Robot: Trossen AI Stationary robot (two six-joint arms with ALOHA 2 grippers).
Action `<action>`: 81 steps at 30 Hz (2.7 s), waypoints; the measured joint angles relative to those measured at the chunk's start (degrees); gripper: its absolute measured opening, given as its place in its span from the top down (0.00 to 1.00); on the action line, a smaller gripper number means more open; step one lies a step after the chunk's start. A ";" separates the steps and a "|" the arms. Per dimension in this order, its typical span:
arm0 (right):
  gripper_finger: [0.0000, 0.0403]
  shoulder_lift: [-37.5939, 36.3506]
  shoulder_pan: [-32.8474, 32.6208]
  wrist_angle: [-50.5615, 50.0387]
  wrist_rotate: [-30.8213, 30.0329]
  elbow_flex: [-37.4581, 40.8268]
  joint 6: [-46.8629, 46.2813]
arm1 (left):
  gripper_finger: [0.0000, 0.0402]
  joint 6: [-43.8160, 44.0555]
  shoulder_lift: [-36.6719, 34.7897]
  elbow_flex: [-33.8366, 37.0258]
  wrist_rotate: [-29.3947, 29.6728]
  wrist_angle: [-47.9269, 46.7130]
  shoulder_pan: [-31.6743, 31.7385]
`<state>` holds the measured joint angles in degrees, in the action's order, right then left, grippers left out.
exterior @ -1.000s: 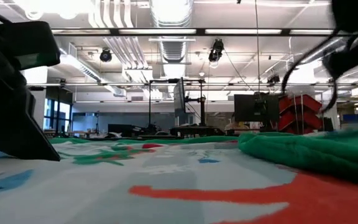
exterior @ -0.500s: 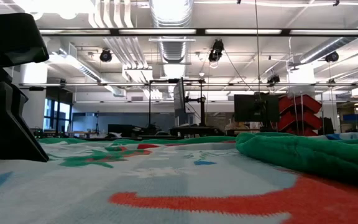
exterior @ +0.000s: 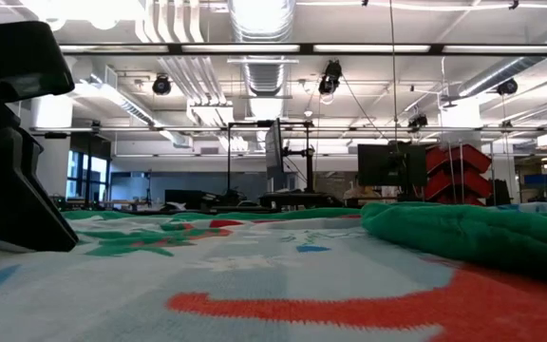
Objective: Roll towel
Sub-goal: Fold the multi-color dinosaur print towel
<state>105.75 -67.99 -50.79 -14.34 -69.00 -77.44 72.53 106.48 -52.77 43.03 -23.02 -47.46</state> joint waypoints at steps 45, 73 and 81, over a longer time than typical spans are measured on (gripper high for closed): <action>1.00 -4.36 6.52 -12.68 -10.58 -2.32 -3.41 | 0.81 8.12 -5.71 0.00 1.75 -13.10 1.93; 1.00 -34.41 68.24 -2.76 2.14 35.66 20.57 | 0.81 -8.89 -23.65 21.27 -15.25 -6.94 33.82; 1.00 -32.80 80.27 4.41 -2.83 36.87 30.38 | 0.81 -8.35 -23.70 21.47 -12.16 -7.52 33.97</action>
<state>72.96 12.28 -46.39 -17.17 -32.13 -47.06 64.18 82.77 -31.30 30.87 -30.54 -13.50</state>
